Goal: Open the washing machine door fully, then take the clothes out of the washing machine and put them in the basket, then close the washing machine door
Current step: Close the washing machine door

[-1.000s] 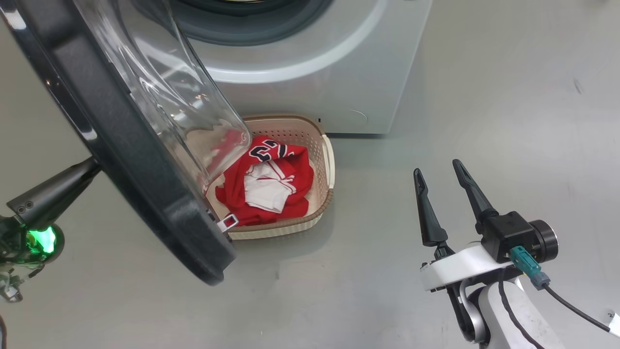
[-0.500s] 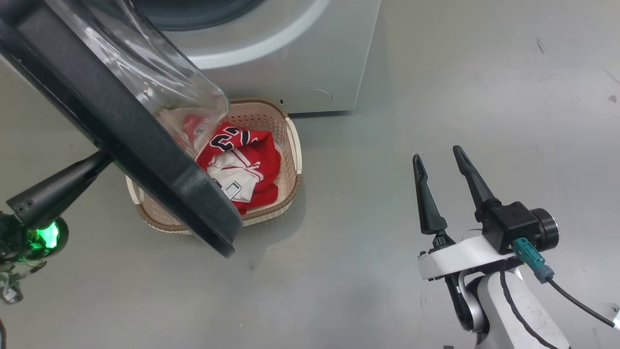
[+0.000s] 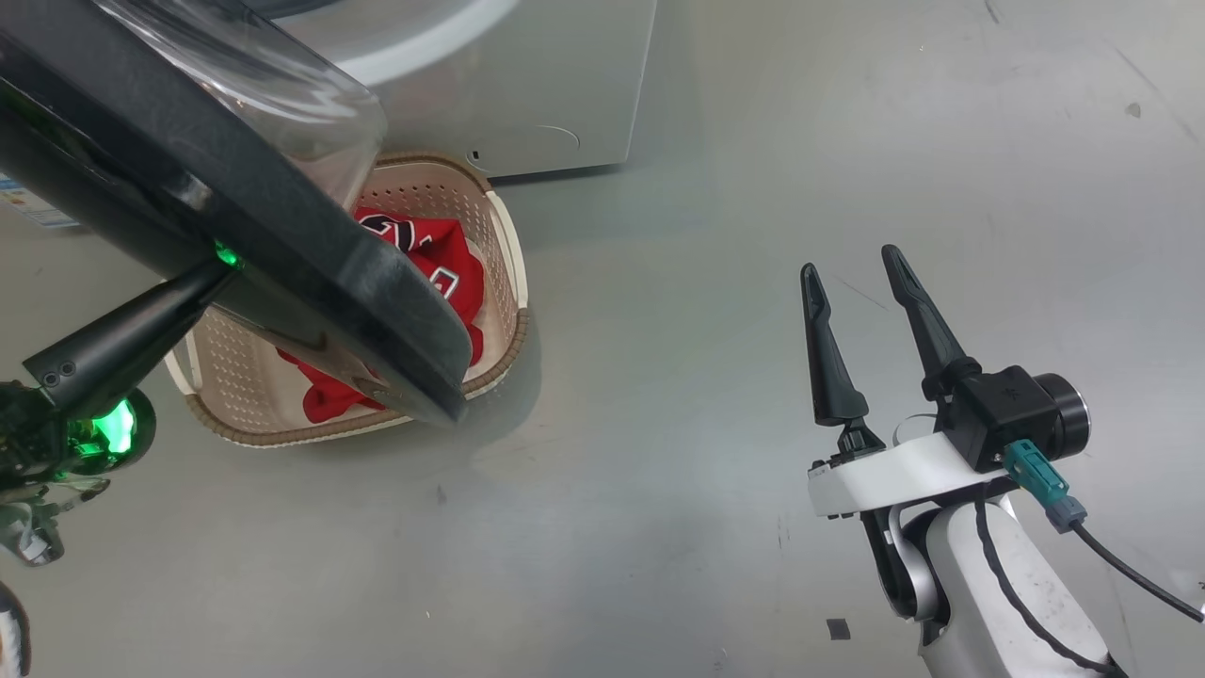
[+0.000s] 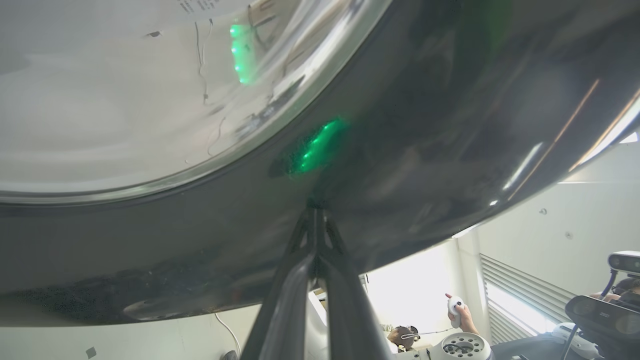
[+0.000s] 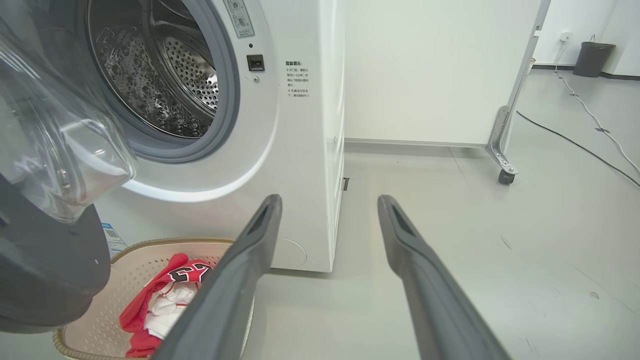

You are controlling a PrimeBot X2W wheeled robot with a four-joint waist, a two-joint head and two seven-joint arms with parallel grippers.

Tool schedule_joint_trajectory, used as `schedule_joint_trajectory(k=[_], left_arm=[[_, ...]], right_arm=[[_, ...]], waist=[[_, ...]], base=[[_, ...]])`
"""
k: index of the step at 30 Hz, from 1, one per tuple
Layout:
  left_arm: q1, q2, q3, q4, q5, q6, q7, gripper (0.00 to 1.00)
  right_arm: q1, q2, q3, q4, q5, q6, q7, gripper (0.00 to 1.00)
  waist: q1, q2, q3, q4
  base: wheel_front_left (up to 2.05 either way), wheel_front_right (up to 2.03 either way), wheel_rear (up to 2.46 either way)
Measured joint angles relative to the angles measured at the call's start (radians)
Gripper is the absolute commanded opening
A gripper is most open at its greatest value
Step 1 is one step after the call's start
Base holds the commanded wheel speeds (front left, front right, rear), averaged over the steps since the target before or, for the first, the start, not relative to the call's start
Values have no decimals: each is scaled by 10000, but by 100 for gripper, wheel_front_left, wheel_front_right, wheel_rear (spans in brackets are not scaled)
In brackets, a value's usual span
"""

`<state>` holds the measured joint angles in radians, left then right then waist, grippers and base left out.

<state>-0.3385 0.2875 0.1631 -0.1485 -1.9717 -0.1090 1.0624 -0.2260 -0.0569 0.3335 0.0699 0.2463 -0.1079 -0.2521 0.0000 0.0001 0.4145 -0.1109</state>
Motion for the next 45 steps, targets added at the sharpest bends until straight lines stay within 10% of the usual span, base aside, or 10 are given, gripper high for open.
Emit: schedule_joint_trajectory(k=[45], left_arm=[[-3730, -911, -922, 2019, 909, 612, -1666, 0]], right_arm=[[-201, 17, 704, -297, 700, -105, 0, 100]], waist=[[0, 0, 885, -1523]], base=[[0, 0, 0]])
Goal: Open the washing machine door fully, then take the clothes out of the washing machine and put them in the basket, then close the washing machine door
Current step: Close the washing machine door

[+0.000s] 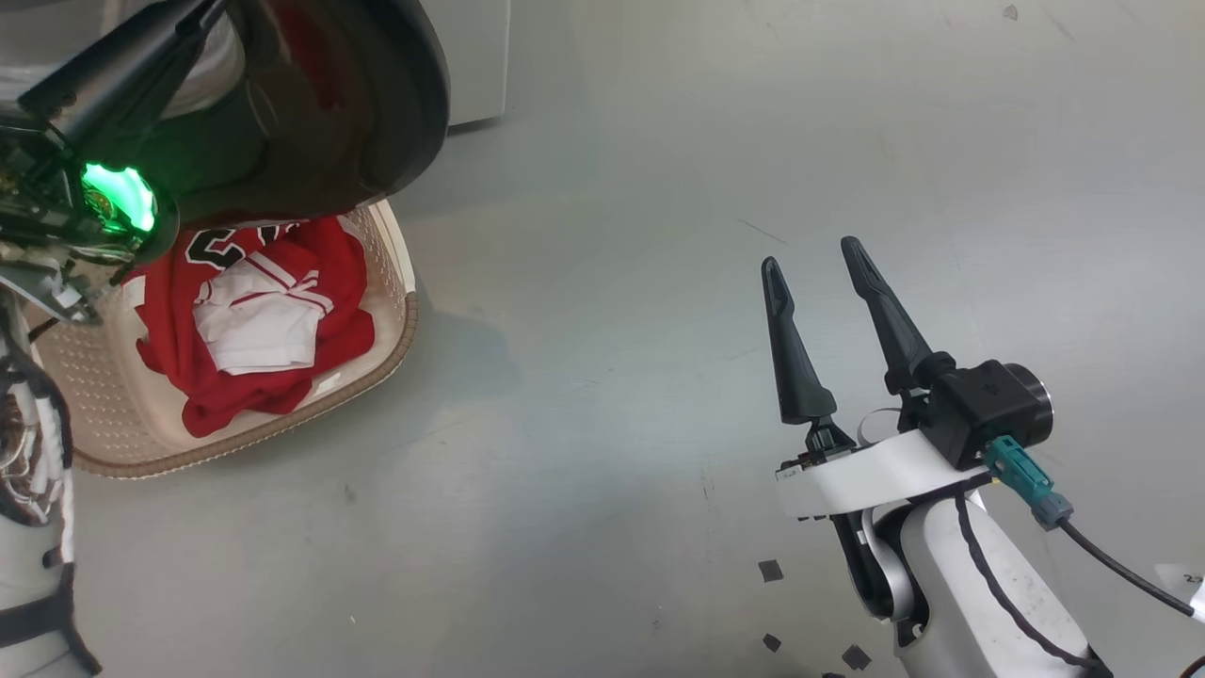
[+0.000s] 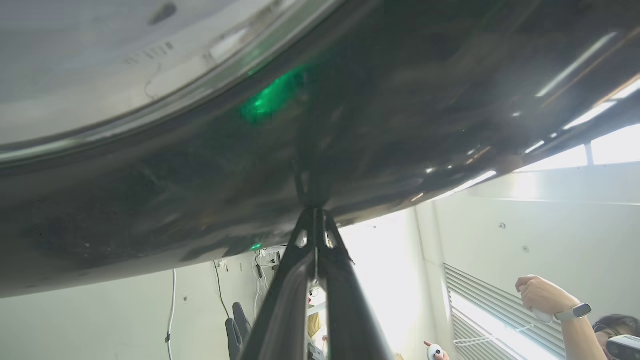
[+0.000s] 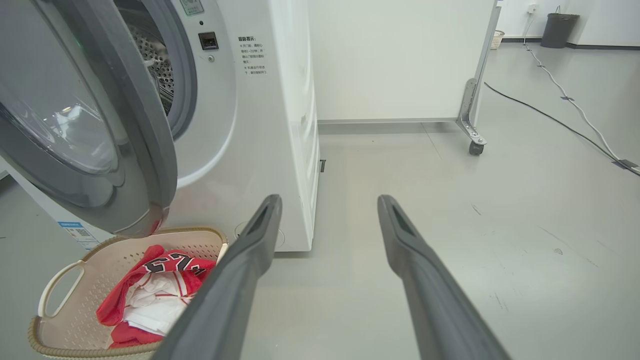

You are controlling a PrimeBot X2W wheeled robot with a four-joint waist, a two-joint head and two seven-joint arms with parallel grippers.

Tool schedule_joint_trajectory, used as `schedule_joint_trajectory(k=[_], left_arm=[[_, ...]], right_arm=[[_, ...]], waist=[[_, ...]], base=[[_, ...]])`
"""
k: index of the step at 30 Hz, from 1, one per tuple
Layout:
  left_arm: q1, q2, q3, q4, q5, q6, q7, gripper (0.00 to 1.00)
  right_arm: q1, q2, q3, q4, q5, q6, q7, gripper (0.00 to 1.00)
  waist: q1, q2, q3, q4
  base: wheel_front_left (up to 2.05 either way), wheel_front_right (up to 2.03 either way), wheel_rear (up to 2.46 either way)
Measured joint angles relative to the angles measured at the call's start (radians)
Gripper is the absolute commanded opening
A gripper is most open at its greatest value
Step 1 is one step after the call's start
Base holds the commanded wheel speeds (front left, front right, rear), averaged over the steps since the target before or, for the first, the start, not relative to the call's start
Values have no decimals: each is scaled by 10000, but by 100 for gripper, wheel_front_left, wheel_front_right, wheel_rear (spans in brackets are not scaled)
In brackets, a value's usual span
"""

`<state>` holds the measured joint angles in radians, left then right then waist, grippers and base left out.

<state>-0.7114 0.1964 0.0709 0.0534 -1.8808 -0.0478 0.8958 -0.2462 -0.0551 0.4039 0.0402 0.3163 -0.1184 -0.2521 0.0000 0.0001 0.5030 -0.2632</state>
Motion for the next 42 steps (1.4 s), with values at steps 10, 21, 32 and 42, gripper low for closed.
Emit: schedule_joint_trajectory(k=[10, 21, 32, 42], left_arm=[[-973, -182, -100, 926, 535, 0, -453, 0], [-1516, -270, -50, 1883, 780, -102, -876, 0], [-1382, -616, 96, 2535, 761, -535, -882, 0], [65, -953, 280, 2771, 667, -725, -819, 0]], right_arm=[[-110, 12, 8, -6, 6, -2, 0, 100], [-124, 15, 79, 4, 65, -4, 0, 100], [-123, 15, -153, 77, 58, -75, 0, 100], [-112, 12, -368, 412, -75, -75, 0, 100]], waist=[[0, 0, 57, -153], [-1, 0, -9, -232], [0, 0, -247, 147], [0, 0, -730, 738]], base=[[0, 0, 0], [0, 0, 0], [0, 0, 0], [0, 0, 0]])
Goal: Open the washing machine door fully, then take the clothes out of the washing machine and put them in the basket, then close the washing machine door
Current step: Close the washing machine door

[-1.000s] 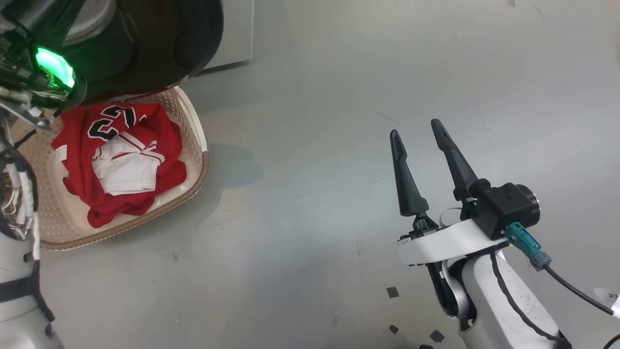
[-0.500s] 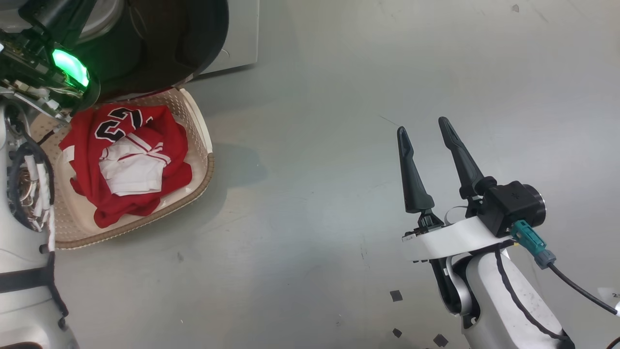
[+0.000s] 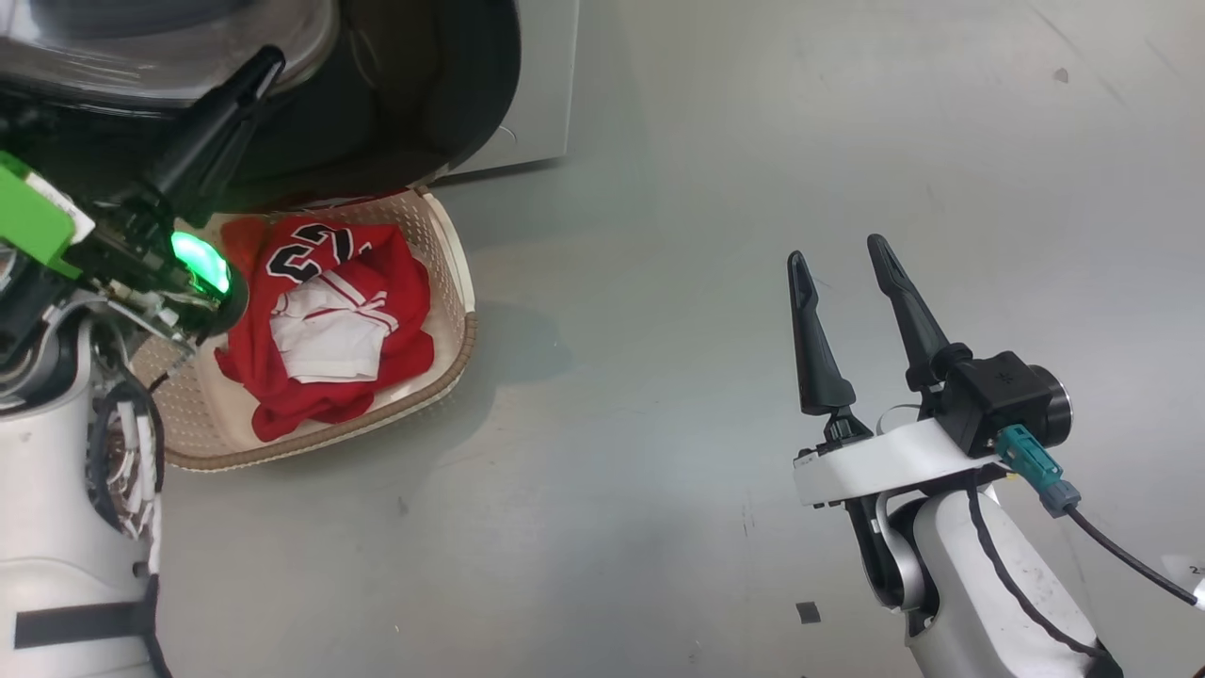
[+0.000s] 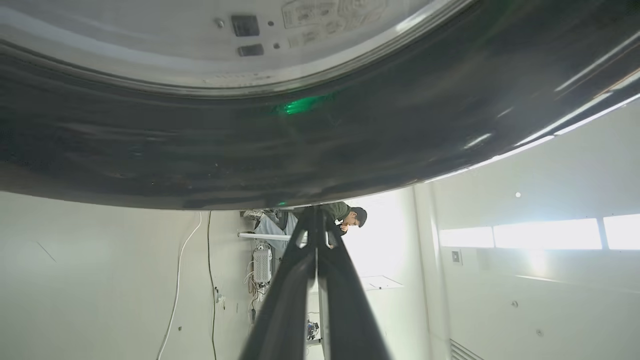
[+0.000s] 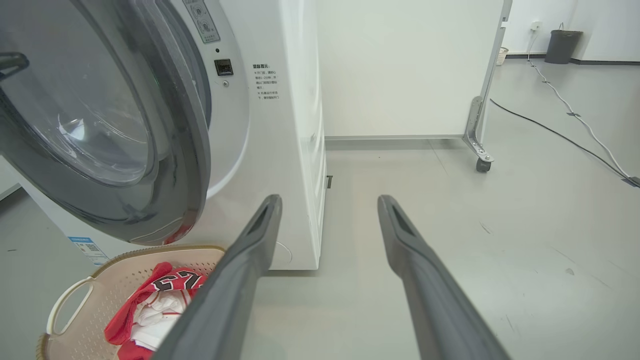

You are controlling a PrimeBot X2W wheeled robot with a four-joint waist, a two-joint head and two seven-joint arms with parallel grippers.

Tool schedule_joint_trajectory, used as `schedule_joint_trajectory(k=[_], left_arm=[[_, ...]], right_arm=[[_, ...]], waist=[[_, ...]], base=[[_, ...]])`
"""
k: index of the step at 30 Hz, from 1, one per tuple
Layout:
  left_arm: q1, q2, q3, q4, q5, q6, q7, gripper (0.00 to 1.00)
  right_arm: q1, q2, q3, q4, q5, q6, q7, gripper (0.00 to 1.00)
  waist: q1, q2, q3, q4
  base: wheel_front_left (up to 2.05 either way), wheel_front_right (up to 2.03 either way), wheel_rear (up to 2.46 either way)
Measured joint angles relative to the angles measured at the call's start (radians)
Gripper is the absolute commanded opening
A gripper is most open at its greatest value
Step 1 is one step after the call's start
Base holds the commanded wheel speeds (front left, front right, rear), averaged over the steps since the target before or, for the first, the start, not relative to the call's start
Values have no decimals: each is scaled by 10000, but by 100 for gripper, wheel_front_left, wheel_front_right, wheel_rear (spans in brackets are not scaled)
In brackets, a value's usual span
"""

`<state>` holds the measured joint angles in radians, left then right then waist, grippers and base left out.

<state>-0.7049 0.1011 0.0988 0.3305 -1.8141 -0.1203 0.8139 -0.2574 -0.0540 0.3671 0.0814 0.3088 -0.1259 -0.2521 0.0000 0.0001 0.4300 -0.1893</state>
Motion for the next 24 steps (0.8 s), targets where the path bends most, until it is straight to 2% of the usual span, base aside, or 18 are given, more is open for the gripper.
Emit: schedule_joint_trajectory(k=[2, 3, 4, 5, 6, 7, 8, 9, 19, 24], left_arm=[[320, -10, 88, 12, 0, 0, -69, 0], [511, -19, 130, 13, 0, 0, -73, 5], [703, -52, 188, 15, 0, -2, -127, 24], [887, -86, 244, 15, 13, -2, -234, 33], [1071, -105, 282, 6, 73, -2, -311, 36], [1258, -128, 328, -69, 123, -2, -320, 47], [1453, -174, 418, -209, 123, -4, -351, 86], [1627, -213, 502, -364, 138, -2, -412, 100], [3277, -546, 949, -1465, 447, -4, -807, 100], [4277, -581, 1329, -2094, 1193, -4, -1659, 100]], right_arm=[[7, 0, -31, 84, -33, 0, 0, 100], [15, -2, -52, 117, -35, 0, 0, 100], [31, -2, -73, 144, -36, 0, 0, 100], [50, -2, -100, 161, -50, 0, 0, 100], [66, -4, -113, 192, -65, 0, 0, 100], [89, -6, -111, 236, -69, 0, 0, 100], [120, -2, -100, 276, -71, 0, 0, 100], [154, -2, -98, 303, -77, 0, 0, 100], [461, -4, -111, 594, -79, 2, 0, 100], [762, -6, -119, 803, -128, 12, 0, 100]], waist=[[0, 0, -127, 130], [0, 0, -195, 197], [0, 0, -263, 262], [0, 0, -328, 331], [0, 0, -396, 402], [0, 0, -465, 467], [0, 0, -542, 528], [0, 0, -619, 584], [0, 0, -1308, 1040], [0, 0, -1697, 1241]], base=[[0, 0, 0], [0, 0, 0], [0, 0, 0], [0, 0, 0], [0, 0, 0], [0, 0, 0], [0, 0, 0], [0, 0, 0], [0, 0, 0], [0, 0, 0]])
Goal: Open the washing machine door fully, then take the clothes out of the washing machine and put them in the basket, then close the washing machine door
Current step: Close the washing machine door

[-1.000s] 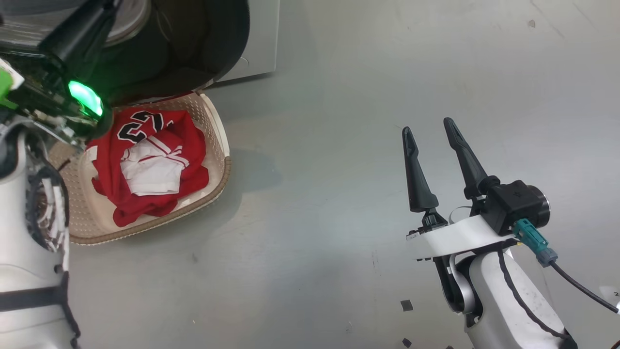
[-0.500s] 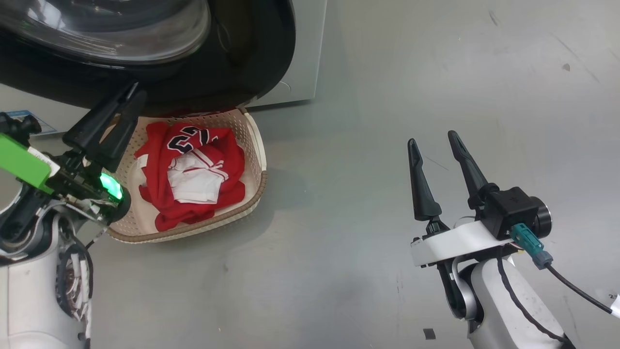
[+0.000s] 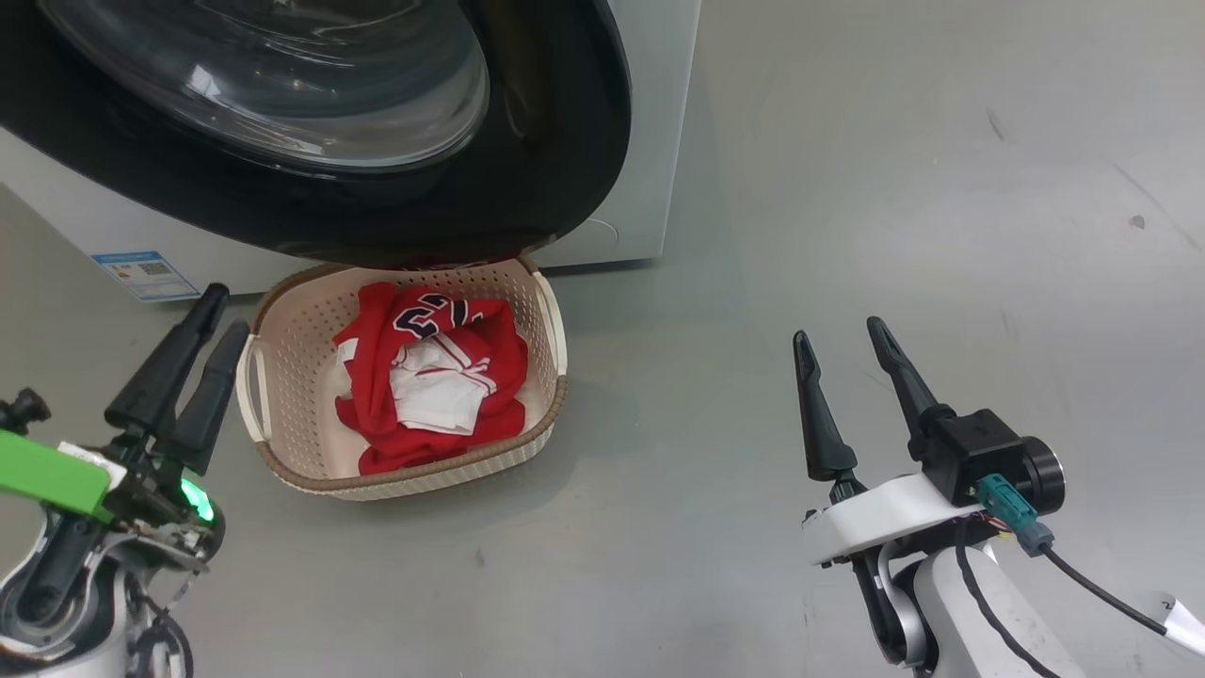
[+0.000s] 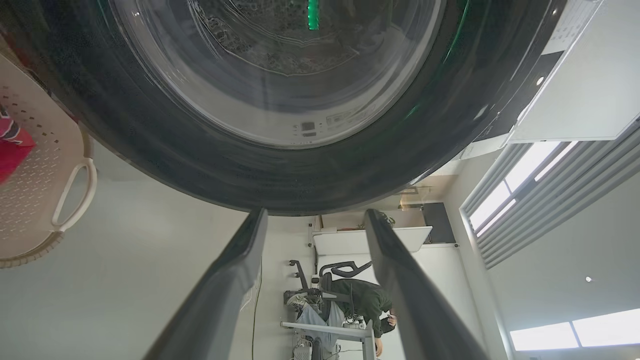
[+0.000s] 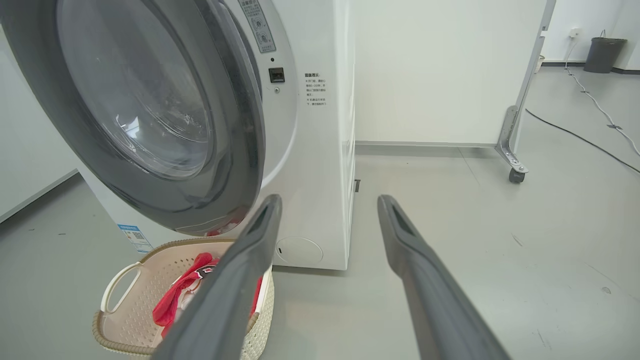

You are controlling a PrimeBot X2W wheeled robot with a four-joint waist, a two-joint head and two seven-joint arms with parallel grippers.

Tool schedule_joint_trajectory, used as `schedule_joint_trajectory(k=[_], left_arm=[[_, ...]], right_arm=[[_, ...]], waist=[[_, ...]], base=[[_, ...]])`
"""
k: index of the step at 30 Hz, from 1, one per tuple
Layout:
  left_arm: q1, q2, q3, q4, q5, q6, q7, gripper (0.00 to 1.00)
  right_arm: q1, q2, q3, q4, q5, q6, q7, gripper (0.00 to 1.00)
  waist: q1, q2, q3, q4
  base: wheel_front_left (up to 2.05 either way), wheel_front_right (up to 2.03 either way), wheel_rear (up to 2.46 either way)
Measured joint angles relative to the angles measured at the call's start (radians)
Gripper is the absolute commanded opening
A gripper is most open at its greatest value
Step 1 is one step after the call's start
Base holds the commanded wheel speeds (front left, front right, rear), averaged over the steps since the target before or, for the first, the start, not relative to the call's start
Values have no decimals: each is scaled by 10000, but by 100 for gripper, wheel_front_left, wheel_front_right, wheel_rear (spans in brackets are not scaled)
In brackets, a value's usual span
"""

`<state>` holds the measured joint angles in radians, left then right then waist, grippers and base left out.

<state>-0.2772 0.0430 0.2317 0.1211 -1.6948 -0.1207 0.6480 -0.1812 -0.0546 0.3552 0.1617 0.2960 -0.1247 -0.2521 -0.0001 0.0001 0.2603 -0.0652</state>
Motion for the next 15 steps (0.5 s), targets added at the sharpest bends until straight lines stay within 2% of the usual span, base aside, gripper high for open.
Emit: schedule_joint_trajectory(k=[7, 13, 15], left_arm=[[1167, -38, -119, -1097, 1572, 0, -1135, 100], [1865, -17, -869, -2084, 3545, 0, -2036, 100], [2093, 25, -1149, -2389, 4320, 0, -2424, 100]], right_arm=[[156, -29, -132, 96, -102, 4, 0, 100], [429, -42, -267, 136, -104, 6, 0, 100], [477, -40, -259, 180, -104, 104, 0, 100]], waist=[[0, 0, -382, 321], [0, 0, -642, 593], [0, 0, -735, 659]], base=[[0, 0, 0], [0, 0, 0], [0, 0, 0]])
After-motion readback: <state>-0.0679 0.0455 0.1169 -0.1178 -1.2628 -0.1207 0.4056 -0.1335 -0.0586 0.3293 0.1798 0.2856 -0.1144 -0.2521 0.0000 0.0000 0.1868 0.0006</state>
